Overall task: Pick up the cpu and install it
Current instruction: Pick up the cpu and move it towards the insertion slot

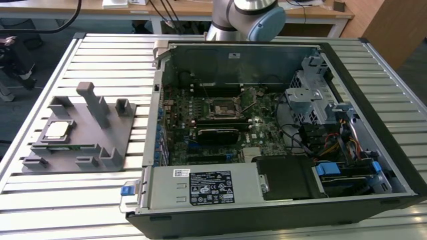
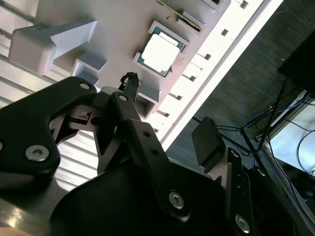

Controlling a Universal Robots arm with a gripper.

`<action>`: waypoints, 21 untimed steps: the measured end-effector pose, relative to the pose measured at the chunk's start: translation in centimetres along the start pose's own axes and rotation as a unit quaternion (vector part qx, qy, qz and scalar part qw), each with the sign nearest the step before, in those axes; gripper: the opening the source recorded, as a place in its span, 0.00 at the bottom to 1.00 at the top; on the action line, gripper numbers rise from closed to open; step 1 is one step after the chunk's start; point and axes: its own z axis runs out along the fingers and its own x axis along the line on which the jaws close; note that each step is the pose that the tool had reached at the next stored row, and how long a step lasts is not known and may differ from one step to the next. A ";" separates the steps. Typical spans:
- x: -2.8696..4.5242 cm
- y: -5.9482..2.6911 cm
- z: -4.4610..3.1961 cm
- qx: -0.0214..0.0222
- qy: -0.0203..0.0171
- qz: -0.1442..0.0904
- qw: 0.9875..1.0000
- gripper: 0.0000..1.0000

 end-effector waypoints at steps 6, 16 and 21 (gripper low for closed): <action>0.02 -0.12 0.71 0.000 0.000 -0.005 1.000 0.71; 0.04 -0.29 2.09 0.000 0.000 -0.005 1.000 0.71; 0.05 -0.30 2.42 0.000 0.000 -0.005 1.000 0.71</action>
